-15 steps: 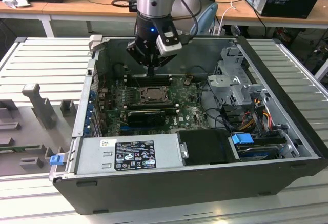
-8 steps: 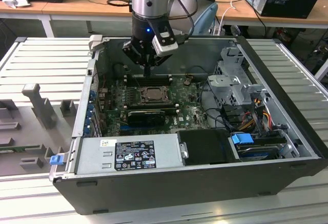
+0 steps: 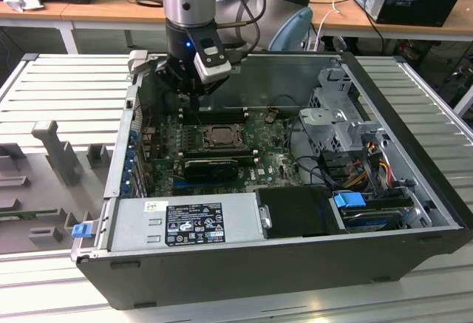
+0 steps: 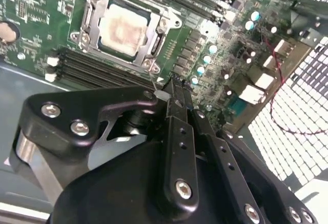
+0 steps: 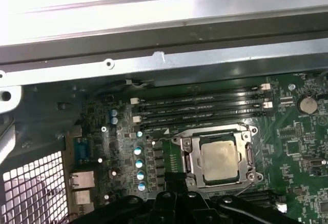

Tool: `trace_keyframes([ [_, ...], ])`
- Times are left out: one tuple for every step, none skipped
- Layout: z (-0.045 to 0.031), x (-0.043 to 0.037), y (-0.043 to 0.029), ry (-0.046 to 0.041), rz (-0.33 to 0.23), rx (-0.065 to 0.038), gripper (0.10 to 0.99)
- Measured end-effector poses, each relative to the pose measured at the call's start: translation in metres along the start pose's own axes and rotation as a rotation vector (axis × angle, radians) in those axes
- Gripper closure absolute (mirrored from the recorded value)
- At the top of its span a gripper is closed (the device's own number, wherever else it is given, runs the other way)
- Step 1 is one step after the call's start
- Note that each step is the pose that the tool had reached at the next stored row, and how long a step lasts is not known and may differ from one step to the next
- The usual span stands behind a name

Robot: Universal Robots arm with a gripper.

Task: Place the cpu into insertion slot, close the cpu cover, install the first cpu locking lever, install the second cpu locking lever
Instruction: 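Install the first cpu locking lever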

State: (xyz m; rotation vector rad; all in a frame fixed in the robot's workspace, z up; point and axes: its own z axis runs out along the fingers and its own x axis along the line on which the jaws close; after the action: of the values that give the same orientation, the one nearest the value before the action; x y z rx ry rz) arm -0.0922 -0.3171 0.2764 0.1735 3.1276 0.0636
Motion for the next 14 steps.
trace_keyframes([
  [0.0006, 0.0001, 0.0000, 0.0008, -0.017, 0.000, 0.980],
  [0.0016, 0.0001, -0.0001, 0.0023, -0.053, 0.000, 0.980],
  [0.0021, 0.0001, -0.0001, 0.0031, -0.070, 0.000, 0.980],
  [0.0028, 0.0001, -0.0002, 0.0039, -0.091, 0.000, 0.980],
  [0.0029, 0.0002, -0.0002, 0.0045, -0.107, 0.000, 0.980],
  [0.0029, 0.0002, -0.0002, 0.0046, -0.112, 0.000, 0.980],
  [0.0032, 0.0006, -0.0003, 0.0037, -0.114, -0.001, 0.980],
  [0.0036, 0.0011, -0.0003, 0.0025, -0.115, -0.001, 0.980],
  [0.0042, 0.0014, -0.0003, 0.0015, -0.118, -0.001, 0.980],
  [0.0051, 0.0020, -0.0004, 0.0007, -0.120, -0.001, 0.980],
  [0.0062, 0.0028, -0.0006, -0.0001, -0.122, -0.001, 0.980],
  [0.0074, 0.0036, -0.0007, -0.0011, -0.124, -0.001, 0.980],
  [0.0089, 0.0049, -0.0009, -0.0027, -0.127, -0.001, 0.980],
  [0.0096, 0.0059, -0.0011, -0.0033, -0.129, -0.002, 0.980],
])
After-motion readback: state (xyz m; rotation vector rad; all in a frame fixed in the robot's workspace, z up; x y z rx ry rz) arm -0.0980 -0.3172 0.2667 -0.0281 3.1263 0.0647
